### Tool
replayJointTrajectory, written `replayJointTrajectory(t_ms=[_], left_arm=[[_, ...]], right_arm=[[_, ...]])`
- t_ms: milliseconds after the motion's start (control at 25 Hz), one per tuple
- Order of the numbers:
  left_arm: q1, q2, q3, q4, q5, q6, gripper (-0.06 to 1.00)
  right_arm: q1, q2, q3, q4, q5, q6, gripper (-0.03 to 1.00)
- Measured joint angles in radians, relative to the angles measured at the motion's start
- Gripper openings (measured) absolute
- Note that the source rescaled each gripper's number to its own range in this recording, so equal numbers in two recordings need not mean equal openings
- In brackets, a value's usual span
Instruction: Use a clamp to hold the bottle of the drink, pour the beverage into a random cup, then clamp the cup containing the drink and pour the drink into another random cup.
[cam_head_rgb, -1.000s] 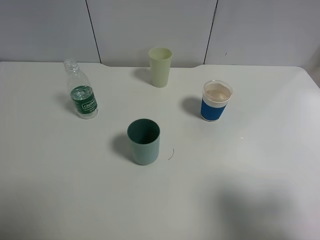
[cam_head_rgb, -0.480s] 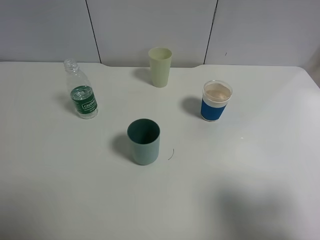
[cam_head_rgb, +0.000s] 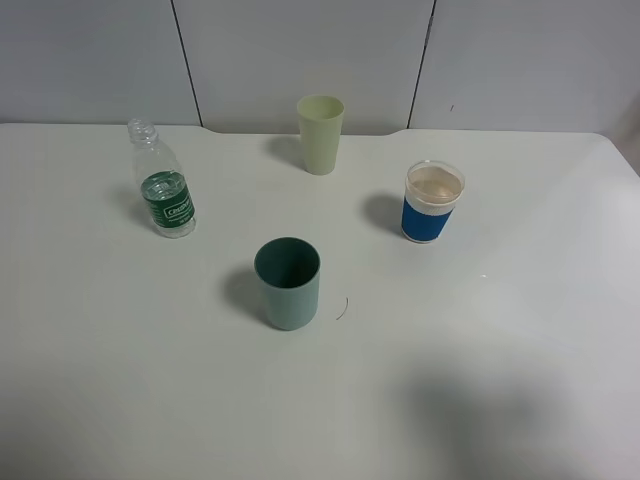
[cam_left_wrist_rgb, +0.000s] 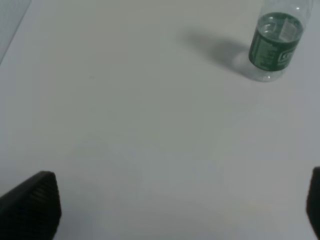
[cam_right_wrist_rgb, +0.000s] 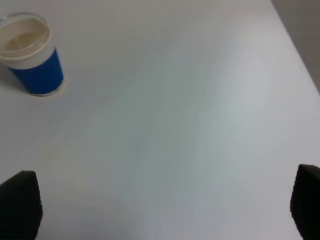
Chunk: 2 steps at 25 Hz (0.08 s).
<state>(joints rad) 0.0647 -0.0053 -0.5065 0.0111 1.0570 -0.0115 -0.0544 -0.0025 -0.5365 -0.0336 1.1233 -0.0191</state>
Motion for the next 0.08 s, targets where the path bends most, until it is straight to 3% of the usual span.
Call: replayJointTrajectory(t_ms=[80], left_arm=[[0.0,0.0,0.0,0.0,0.0,0.0,1.0]], right_arm=[[0.0,0.0,0.001,0.021,0.0,0.001,1.0]])
